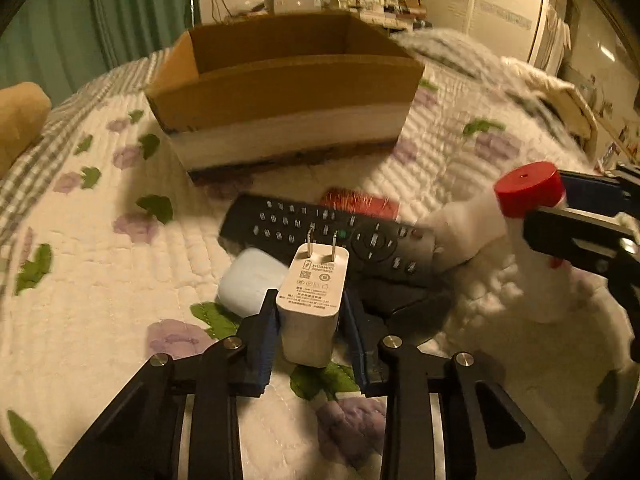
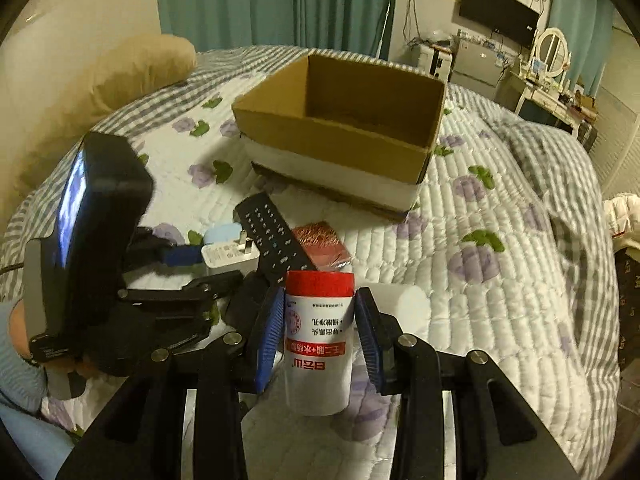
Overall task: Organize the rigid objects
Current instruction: 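Grasp the white charger with the left tool while the right grasps the red-capped pill bottle, then lower both held items into the cardboard box and open both tools, then grasp the black charger block with the left tool, then grasp the white plastic bottle with the right tool, then drop the black block and white bottle into the box, opening both tools, then grasp the blue earbud case with the left tool while the right grasps the remote, then lower the earbud case and remote into the box and release both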
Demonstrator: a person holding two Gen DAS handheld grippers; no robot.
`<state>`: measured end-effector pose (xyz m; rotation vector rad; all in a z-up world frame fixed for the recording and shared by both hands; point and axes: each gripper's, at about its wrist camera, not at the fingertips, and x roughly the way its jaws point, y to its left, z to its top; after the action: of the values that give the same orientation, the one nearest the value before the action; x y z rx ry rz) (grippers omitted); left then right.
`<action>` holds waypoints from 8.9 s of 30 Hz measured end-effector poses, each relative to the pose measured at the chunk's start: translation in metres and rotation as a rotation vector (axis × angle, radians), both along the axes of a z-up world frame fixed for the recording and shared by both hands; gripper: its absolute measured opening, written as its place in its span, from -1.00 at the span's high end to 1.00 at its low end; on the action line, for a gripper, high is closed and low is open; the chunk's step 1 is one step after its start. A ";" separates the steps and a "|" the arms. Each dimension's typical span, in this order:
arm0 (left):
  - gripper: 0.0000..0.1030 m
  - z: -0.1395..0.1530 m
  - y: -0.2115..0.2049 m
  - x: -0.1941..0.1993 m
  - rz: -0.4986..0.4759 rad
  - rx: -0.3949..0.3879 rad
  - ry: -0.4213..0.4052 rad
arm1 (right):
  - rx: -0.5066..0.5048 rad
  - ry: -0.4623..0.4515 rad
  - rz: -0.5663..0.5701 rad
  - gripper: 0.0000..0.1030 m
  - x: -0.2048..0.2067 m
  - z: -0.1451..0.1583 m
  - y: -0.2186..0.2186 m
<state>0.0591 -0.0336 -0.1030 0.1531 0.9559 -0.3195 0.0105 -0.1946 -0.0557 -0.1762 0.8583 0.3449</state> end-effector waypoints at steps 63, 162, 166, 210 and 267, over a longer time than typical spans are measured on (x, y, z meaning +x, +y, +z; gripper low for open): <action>-0.89 0.056 0.018 0.017 0.303 0.032 -0.106 | 0.031 0.000 0.079 -0.81 0.058 0.042 -0.052; -0.87 0.073 -0.008 0.230 0.142 -0.025 -0.172 | 0.101 -0.198 -0.084 -0.55 0.273 0.050 -0.006; -0.87 0.103 -0.007 0.210 0.140 -0.023 -0.217 | 0.114 -0.209 -0.112 -0.57 0.258 0.072 -0.018; -0.79 -0.036 0.012 0.042 0.159 0.147 -0.020 | 0.130 0.038 -0.174 -0.76 0.087 -0.043 -0.014; -0.07 0.039 0.069 0.029 0.330 0.019 -0.146 | -0.009 -0.066 0.129 0.59 0.081 -0.006 0.083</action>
<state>0.0879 0.0353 -0.0637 0.0333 0.8236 0.0051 0.0912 -0.1119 -0.0613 -0.2507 0.7850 0.4531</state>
